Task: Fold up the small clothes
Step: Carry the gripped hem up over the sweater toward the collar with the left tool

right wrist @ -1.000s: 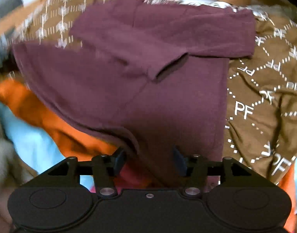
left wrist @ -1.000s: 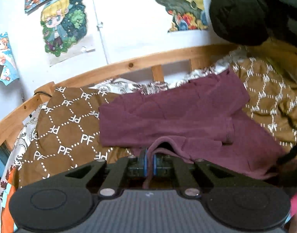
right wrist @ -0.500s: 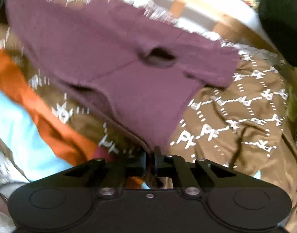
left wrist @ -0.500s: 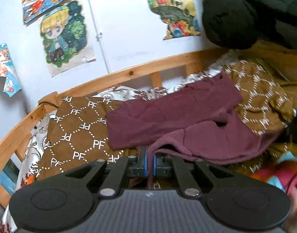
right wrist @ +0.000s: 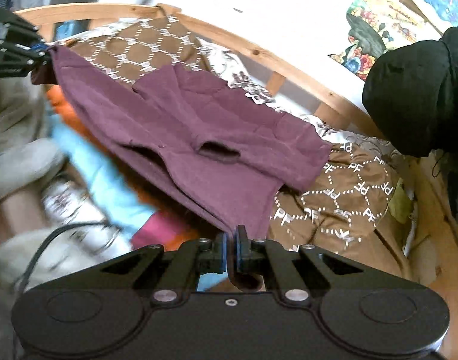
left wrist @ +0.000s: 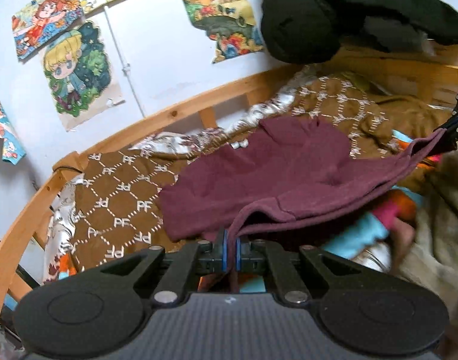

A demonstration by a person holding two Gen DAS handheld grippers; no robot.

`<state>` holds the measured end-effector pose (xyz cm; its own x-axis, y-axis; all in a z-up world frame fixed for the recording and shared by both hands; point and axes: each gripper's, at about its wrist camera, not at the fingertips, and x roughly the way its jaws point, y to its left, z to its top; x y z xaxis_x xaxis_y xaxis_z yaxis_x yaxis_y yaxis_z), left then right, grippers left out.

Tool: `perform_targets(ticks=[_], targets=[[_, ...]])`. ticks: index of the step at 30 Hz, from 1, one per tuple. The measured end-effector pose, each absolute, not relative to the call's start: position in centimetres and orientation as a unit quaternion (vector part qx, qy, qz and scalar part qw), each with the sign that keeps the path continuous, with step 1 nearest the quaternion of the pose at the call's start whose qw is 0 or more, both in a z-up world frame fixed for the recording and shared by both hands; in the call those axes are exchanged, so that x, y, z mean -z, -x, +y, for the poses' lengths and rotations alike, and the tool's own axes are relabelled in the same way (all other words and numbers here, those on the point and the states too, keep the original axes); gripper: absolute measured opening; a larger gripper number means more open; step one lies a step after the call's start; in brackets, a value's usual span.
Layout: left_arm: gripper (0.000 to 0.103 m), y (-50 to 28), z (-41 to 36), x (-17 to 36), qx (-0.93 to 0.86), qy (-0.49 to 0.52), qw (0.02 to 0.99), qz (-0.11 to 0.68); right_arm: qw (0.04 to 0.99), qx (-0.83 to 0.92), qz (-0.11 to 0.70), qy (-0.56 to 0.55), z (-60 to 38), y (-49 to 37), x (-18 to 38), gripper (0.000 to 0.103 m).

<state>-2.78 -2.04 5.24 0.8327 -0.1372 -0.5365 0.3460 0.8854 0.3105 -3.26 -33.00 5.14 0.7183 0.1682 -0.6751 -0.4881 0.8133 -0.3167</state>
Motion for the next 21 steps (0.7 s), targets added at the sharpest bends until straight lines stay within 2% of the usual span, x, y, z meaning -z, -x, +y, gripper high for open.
perform_targets(ticks=[3, 8, 15, 21], targets=[[0.005, 3.7, -1.8, -5.5, 0.144, -0.193, 0.927, 0.289, 0.887, -0.197, 0.343, 0.238, -33.4, 5.5, -5.9, 0.005], [0.005, 1.7, -1.3, -6.5, 0.133, -0.173, 0.93, 0.295, 0.892, -0.192, 0.342, 0.225, -33.4, 6.0, -6.7, 0.005], [0.006, -6.3, -2.2, -7.8, 0.089, -0.202, 0.941, 0.258, 0.924, -0.119, 0.272, 0.239, -32.2, -1.0, -7.5, 0.005], [0.006, -15.5, -2.2, -7.5, 0.068, -0.203, 0.941, 0.262, 0.942, -0.067, 0.229, 0.237, -31.1, -10.1, -7.5, 0.005]])
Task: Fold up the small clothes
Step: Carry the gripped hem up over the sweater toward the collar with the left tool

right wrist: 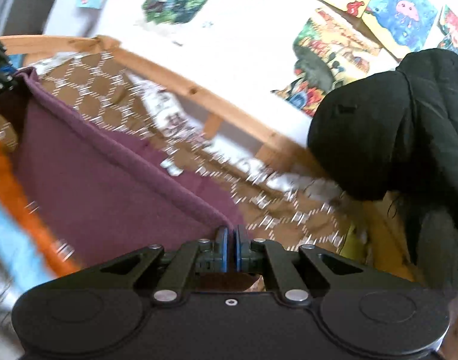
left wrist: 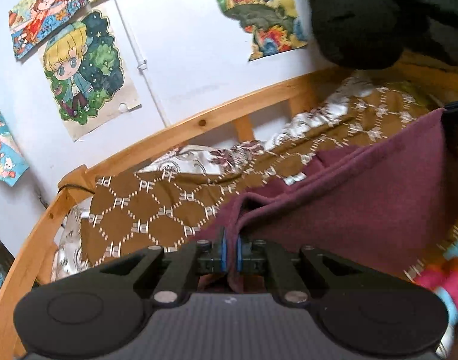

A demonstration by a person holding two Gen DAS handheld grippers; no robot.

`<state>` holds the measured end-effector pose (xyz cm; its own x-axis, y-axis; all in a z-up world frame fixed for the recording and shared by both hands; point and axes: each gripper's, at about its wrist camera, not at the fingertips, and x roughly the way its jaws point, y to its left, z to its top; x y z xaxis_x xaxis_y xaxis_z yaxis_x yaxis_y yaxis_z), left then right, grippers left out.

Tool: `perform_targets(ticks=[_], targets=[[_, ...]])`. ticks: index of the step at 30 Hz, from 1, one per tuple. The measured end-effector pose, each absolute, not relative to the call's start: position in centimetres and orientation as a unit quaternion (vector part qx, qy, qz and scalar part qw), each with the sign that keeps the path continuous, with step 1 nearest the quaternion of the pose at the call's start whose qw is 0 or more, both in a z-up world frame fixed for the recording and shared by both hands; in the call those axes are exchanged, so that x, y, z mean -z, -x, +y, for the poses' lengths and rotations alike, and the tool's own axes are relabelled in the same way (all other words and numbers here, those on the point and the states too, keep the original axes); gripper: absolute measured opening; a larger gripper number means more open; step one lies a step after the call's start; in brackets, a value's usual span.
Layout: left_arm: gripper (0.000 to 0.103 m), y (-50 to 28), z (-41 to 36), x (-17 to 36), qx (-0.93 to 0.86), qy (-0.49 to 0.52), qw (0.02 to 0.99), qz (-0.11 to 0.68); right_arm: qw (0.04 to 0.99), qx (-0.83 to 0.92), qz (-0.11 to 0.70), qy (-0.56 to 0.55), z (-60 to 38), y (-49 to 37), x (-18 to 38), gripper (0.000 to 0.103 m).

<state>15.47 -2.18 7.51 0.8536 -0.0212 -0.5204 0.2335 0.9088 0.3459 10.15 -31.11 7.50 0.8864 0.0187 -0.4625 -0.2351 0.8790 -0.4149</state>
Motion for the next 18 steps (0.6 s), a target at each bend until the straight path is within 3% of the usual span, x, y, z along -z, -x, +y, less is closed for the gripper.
perform_targets(ticks=[9, 18], targets=[[0.007, -28.5, -2.8, -2.8, 0.043, -0.207, 0.935, 0.284, 0.953, -0.003, 0.251, 0.168, -28.6, -24.6, -3.6, 0.005], [0.008, -35.4, -2.2, 2.6, 0.034, -0.125, 0.931, 0.342, 0.958, 0.013, 0.256, 0.126, -28.8, -31.1, 2.3, 0.005]])
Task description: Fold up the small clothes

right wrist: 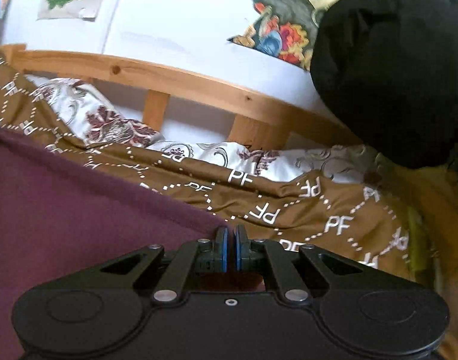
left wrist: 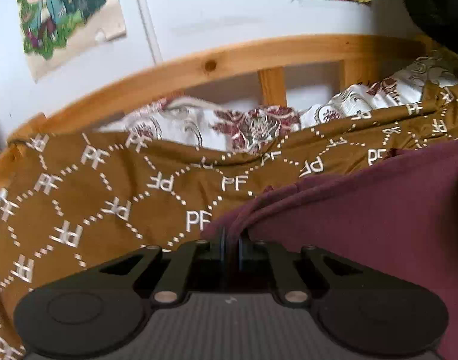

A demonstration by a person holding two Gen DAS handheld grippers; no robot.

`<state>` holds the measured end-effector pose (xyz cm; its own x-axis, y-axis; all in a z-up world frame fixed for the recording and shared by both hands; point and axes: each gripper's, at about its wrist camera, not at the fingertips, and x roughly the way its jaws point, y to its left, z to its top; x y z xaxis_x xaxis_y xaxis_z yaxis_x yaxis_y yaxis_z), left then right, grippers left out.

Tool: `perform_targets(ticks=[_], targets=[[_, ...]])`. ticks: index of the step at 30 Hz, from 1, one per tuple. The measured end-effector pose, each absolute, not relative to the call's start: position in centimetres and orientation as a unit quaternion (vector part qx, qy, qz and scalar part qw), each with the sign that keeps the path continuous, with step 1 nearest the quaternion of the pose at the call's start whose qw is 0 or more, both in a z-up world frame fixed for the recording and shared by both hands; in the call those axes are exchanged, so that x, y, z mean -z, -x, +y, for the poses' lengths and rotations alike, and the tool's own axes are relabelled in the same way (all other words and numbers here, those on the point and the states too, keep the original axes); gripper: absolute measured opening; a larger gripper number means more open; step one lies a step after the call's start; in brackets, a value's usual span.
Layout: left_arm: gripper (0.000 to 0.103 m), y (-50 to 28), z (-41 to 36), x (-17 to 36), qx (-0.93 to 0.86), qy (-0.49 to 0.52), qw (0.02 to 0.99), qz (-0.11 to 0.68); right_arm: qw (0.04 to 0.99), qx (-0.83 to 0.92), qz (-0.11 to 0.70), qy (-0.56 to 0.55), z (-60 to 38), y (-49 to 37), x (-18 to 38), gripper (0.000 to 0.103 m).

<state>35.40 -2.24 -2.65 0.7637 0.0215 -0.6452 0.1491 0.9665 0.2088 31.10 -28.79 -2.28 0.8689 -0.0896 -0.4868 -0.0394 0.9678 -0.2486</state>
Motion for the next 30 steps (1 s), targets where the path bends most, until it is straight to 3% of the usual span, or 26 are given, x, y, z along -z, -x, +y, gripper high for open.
perform_targets(ticks=[4, 6, 8, 10, 11, 13, 19, 25, 30], targets=[[0.017, -36.1, -1.5, 3.9, 0.039, -0.108, 0.928, 0.354, 0.958, 0.012, 0.248, 0.144, -28.3, -31.9, 4.0, 0.006], [0.038, -36.0, -0.7, 4.0, 0.039, -0.09, 0.928, 0.36, 0.957, 0.01, 0.254, 0.139, -28.4, -32.2, 4.6, 0.008], [0.073, -35.9, 0.1, 3.7, 0.037, -0.07, 0.93, 0.358, 0.955, 0.011, 0.263, 0.133, -28.6, -32.3, 5.2, 0.009], [0.089, -35.6, 0.9, 3.0, 0.044, -0.052, 0.932, 0.357, 0.955, 0.015, 0.269, 0.127, -28.8, -32.2, 5.4, 0.02], [0.093, -35.3, 1.3, 2.7, 0.041, -0.048, 0.933, 0.353, 0.955, 0.015, 0.27, 0.121, -29.0, -32.1, 5.4, 0.024], [0.101, -34.5, 1.8, 2.0, 0.03, -0.058, 0.936, 0.347, 0.956, 0.014, 0.273, 0.101, -29.5, -31.8, 5.3, 0.043], [0.102, -32.0, 2.6, 1.5, 0.004, -0.129, 0.928, 0.349, 0.955, 0.0, 0.293, 0.035, -30.7, -30.6, 5.0, 0.082], [0.102, -32.6, 1.7, 3.4, -0.012, -0.157, 0.91, 0.383, 0.951, -0.016, 0.307, 0.039, -30.3, -29.6, 5.1, 0.1], [0.102, -34.0, 1.3, 6.6, -0.07, -0.187, 0.882, 0.426, 0.939, 0.027, 0.329, 0.101, -30.1, -29.9, 6.1, 0.101]])
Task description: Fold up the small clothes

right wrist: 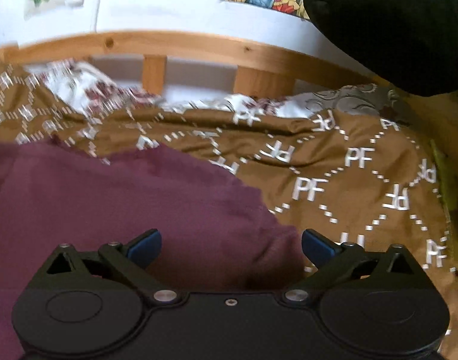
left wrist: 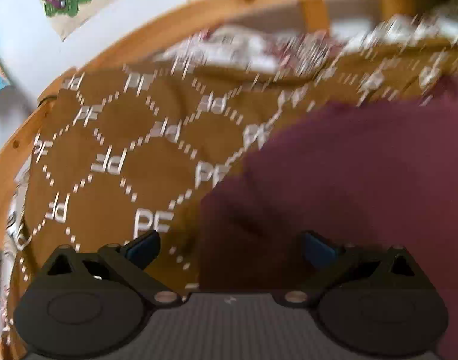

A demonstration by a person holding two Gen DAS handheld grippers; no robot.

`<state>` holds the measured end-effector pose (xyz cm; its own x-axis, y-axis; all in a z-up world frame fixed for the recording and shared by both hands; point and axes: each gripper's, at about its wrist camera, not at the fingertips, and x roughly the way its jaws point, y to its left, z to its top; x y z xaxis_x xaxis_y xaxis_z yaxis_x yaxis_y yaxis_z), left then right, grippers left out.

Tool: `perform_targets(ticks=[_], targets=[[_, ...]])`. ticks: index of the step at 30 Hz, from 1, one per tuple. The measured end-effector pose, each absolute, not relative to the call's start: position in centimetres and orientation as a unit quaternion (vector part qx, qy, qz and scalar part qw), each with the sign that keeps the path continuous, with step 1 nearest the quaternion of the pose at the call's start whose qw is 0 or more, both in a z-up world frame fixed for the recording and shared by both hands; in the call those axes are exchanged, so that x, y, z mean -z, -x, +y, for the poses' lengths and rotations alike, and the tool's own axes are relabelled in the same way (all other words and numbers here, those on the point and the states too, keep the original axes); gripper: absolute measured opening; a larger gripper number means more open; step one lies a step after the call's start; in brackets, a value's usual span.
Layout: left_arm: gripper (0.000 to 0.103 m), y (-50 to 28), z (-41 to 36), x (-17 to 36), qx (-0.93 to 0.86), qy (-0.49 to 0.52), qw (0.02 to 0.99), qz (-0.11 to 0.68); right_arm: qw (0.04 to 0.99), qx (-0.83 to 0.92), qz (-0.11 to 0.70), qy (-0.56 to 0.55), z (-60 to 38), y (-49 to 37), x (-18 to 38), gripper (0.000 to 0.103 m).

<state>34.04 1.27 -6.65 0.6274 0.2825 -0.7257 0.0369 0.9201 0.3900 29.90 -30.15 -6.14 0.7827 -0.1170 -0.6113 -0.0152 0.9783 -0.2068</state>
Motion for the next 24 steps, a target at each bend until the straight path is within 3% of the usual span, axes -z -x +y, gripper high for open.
perform_targets(ticks=[4, 12, 17, 24], targets=[[0.102, -34.3, 2.7, 7.1, -0.097, -0.155, 0.876, 0.447, 0.92, 0.087, 0.358, 0.131, -31.6, -30.8, 7.6, 0.102], [0.102, -32.0, 5.8, 3.3, -0.07, -0.045, 0.906, 0.414, 0.942, 0.092, 0.319, -0.046, -37.0, -28.4, 4.6, 0.102], [0.102, -28.9, 6.4, 1.1, -0.06, -0.006, 0.917, 0.394, 0.942, 0.12, 0.303, -0.085, -38.7, -25.7, 2.7, 0.102], [0.102, -24.9, 4.5, 2.1, -0.002, 0.029, 0.902, 0.43, 0.926, 0.108, 0.33, -0.147, -38.9, -22.2, 1.7, 0.102]])
